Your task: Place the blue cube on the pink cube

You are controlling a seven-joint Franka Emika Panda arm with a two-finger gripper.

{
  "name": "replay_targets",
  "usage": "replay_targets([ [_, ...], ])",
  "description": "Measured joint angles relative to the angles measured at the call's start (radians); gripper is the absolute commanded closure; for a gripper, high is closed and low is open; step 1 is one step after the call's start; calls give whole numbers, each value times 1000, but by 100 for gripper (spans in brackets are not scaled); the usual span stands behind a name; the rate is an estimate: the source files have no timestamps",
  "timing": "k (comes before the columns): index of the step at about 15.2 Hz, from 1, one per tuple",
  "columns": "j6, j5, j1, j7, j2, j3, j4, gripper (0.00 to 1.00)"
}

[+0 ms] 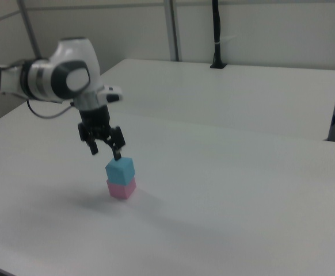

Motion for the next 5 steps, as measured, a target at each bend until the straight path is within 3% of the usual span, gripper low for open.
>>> replay_targets([
  [3,-204,-3,-84,9,-34,56,150,0],
  [5,-252,-4,-150,9,-46,76,225,0],
])
